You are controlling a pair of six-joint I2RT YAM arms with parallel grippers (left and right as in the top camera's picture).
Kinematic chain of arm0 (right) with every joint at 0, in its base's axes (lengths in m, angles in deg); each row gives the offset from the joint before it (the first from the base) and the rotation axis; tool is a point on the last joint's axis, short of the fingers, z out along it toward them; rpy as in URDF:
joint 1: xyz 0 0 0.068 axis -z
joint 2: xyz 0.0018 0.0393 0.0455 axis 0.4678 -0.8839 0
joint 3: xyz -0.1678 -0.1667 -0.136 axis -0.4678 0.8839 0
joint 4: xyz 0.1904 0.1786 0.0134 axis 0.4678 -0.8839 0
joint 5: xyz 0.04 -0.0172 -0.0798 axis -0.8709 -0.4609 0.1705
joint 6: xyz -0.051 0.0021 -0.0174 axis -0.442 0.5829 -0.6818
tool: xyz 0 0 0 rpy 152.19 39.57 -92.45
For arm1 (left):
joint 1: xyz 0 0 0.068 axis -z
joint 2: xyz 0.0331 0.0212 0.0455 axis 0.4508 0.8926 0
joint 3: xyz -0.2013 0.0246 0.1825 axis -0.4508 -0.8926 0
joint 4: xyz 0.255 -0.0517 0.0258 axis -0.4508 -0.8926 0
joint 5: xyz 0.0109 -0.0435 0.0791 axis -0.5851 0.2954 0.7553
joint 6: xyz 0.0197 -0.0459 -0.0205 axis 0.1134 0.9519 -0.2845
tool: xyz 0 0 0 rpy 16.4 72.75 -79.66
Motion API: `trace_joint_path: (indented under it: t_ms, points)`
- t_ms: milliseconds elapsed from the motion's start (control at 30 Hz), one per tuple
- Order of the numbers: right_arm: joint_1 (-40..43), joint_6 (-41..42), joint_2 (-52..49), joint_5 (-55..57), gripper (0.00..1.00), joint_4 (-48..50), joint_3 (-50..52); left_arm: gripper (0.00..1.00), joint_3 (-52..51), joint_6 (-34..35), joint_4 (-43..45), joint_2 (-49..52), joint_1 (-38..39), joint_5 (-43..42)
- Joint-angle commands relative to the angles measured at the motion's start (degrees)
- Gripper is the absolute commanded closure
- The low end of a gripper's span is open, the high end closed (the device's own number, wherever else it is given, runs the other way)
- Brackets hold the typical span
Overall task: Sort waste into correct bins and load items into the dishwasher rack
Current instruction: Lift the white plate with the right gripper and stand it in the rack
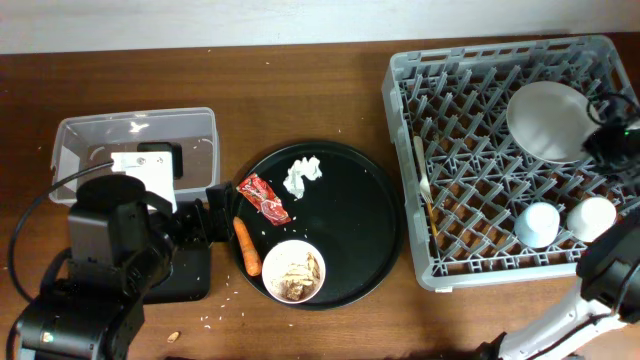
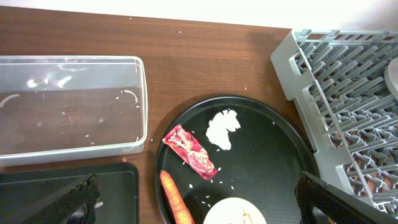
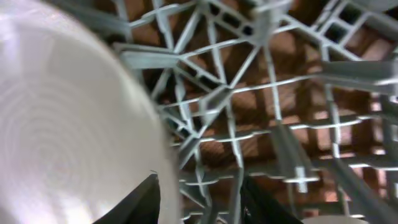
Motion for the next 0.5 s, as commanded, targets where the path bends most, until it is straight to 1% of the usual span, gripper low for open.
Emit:
trace_joint_path:
  t_ms: [0,67,100,200,233,267,333,367,433,467]
  points:
    - [-1.6,-0.9,-0.1,-1.3,0.63,1.7,-0.4,0.01,0.2,-0.3,0.1,-0.2,0.0,0.6]
    - [-2.5,-0.8,-0.9,0.3,0.91,1.9,-0.3,0.01,0.2,-0.3,0.1,-0.2,0.0,0.6]
    - [-2.6,-0.9,-0.9,1.2,0.95,1.7,-0.3,0.01,0.2,-0.3,0.1,-0.2,0.0,0.6]
    - [-2.6,-0.9,1.7,1.3,0.96,1.3,-0.5,0.01,0.2,-0.3,0.1,-0.2,0.0,0.6]
    - [-2.9,-2.3,4.6,1.5,0.96,2.6,-0.5,0.01,0.2,-0.3,0.1,-0.2,0.0,0.6]
    - [-4.2,-6.0,9.1,3.7,0.96,4.8,-0.5,0.01,0.2,-0.3,0.1,-0.2,0.0,0.6]
    - [-9.3,-16.2,15.8,12.0,0.96,8.8,-0.5,0.01,0.2,-0.3,0.1,-0.2,0.0,0.6]
    - [-11.6,-17.7,16.7,15.2,0.96,9.6,-0.5,0.01,0.2,-0.3,0.1,-0.2,0.0,0.6]
    - [-16.9,-22.1,16.7,25.6,0.96,9.7,-0.5,0.01,0.2,-0.3,0.1,-0.2,0.0,0.6]
    - [-21.7,-26.7,16.6,31.4,0.96,10.2,-0.5,0.01,0.2,-0.3,0.1,-0.2,0.0,0.6]
